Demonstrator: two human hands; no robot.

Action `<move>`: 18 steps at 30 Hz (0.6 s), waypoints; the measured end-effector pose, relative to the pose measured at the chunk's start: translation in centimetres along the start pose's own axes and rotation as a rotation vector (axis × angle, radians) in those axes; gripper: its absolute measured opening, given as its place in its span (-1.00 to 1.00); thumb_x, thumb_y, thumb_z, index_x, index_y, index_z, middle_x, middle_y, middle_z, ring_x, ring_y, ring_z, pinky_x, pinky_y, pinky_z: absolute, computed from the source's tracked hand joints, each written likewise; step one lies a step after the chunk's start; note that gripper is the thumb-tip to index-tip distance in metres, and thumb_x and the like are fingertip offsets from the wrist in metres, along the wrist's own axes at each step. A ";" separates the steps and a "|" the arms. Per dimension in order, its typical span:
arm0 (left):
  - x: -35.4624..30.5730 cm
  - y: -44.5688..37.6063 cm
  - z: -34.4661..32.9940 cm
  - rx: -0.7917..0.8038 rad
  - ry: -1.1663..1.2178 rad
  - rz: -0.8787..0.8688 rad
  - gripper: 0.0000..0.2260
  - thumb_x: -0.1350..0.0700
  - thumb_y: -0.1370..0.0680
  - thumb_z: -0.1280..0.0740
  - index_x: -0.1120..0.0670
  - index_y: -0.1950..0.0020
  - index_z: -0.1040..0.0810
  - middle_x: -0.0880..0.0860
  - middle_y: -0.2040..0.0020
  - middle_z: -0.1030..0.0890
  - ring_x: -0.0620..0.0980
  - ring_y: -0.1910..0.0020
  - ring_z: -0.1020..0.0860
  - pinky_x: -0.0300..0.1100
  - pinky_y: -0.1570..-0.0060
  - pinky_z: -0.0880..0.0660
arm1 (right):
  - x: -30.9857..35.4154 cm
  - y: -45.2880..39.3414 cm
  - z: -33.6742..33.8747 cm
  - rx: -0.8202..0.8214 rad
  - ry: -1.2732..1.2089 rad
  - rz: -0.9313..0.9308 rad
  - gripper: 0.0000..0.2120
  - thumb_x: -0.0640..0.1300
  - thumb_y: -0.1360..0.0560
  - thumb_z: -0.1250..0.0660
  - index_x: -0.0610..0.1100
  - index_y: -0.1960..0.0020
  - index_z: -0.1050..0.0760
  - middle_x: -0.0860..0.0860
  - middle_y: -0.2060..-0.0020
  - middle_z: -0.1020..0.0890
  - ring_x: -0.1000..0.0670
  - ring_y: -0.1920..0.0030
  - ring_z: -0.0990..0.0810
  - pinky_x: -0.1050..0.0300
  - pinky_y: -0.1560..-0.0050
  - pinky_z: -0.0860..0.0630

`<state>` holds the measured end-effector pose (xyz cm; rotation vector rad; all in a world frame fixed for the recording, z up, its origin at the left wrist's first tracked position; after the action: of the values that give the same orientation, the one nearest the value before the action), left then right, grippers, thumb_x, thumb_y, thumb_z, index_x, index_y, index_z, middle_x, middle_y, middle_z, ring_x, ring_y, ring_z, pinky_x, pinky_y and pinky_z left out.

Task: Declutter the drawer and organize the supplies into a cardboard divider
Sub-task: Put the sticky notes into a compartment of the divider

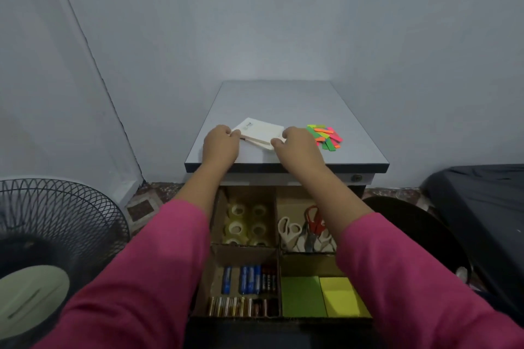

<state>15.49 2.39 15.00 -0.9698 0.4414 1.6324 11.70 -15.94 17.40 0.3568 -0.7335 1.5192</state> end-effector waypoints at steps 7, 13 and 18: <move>0.0 -2.8 -2.0 0.034 -0.403 0.027 -0.46 -0.26 -0.58 -0.08 0.15 -0.25 -0.50 0.17 -0.20 -0.46 0.15 -0.03 -0.50 -0.09 0.19 -0.35 | -2.1 -4.5 -3.1 0.152 0.126 -0.145 -0.75 -0.12 -0.59 -0.17 -0.27 -0.11 -0.48 -0.20 -0.06 -0.56 -0.17 -0.08 -0.53 0.08 0.15 -0.38; 1.1 -2.7 -0.9 -0.048 -0.026 0.042 -0.78 -0.03 -0.55 -0.27 0.05 -0.09 -0.36 0.00 0.00 -0.53 0.02 0.09 -0.51 -0.10 0.22 -0.40 | -3.5 -5.6 -3.8 0.176 0.117 -0.202 -0.62 0.05 -0.53 -0.33 -0.24 -0.14 -0.43 -0.13 0.05 -0.54 -0.08 0.14 -0.49 0.18 0.41 -0.29; 1.1 -2.4 0.0 -0.122 0.086 0.055 -0.84 0.04 -0.55 -0.25 0.06 -0.06 -0.35 -0.01 0.01 -0.51 0.01 0.08 -0.50 -0.12 0.28 -0.38 | -4.6 -5.6 -3.8 0.104 -0.032 -0.264 -0.50 0.04 -0.42 -0.46 -0.17 -0.20 -0.37 -0.15 -0.10 -0.53 -0.12 0.04 -0.57 0.13 0.33 -0.46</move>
<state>17.69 3.82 14.58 -1.1311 0.4341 1.6867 18.41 -17.37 12.93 0.5359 -0.6077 1.3065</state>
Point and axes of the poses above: each hand's wrist, its own y-axis away from the middle knuckle, its own z-axis out of the back of the hand, x = y × z, the point moved 9 cm from there along -y, towards the middle knuckle
